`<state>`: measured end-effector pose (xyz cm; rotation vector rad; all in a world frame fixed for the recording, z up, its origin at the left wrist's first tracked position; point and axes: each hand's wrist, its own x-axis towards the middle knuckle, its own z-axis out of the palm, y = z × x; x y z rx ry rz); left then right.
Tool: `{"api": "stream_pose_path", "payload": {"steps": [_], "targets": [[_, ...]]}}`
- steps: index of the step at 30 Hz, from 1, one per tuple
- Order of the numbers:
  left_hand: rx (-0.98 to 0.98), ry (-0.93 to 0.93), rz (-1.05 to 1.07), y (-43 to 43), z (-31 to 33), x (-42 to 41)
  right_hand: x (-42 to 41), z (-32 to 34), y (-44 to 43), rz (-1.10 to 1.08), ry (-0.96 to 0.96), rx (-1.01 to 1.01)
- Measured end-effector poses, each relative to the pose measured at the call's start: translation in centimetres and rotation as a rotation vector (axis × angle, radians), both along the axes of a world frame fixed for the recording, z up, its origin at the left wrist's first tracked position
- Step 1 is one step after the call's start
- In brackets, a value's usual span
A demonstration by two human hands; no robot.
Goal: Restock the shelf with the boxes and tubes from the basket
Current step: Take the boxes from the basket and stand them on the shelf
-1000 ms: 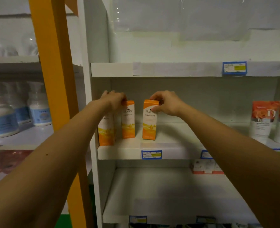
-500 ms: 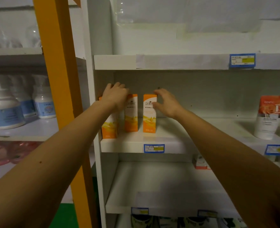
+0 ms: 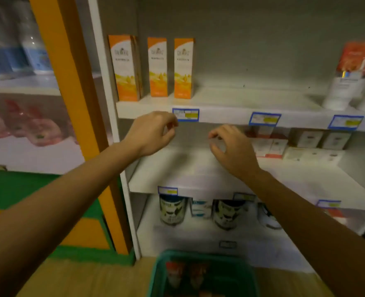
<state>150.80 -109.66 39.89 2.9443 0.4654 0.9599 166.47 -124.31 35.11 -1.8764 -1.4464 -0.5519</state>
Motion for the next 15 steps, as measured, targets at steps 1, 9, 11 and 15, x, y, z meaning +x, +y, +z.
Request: {"api": "stream_pose_path", "payload": {"steps": [1, 9, 11, 15], "targets": [[-0.042, 0.043, 0.006, -0.6, -2.1, -0.1, -0.2, -2.1, -0.6, -0.004, 0.026, -0.043], [-0.252, 0.362, 0.061, -3.0, -20.0, -0.7, -1.7, -18.9, -4.5, 0.019, 0.257, -0.378], [-0.317, 0.449, 0.058, -3.4, -24.3, -1.1, -2.2, -22.8, -5.4, 0.021, 0.311, -0.458], [-0.404, 0.62, 0.081, -4.2, -31.5, -2.2, -3.6, -29.4, -6.5, 0.011, 0.428, -0.617]]}}
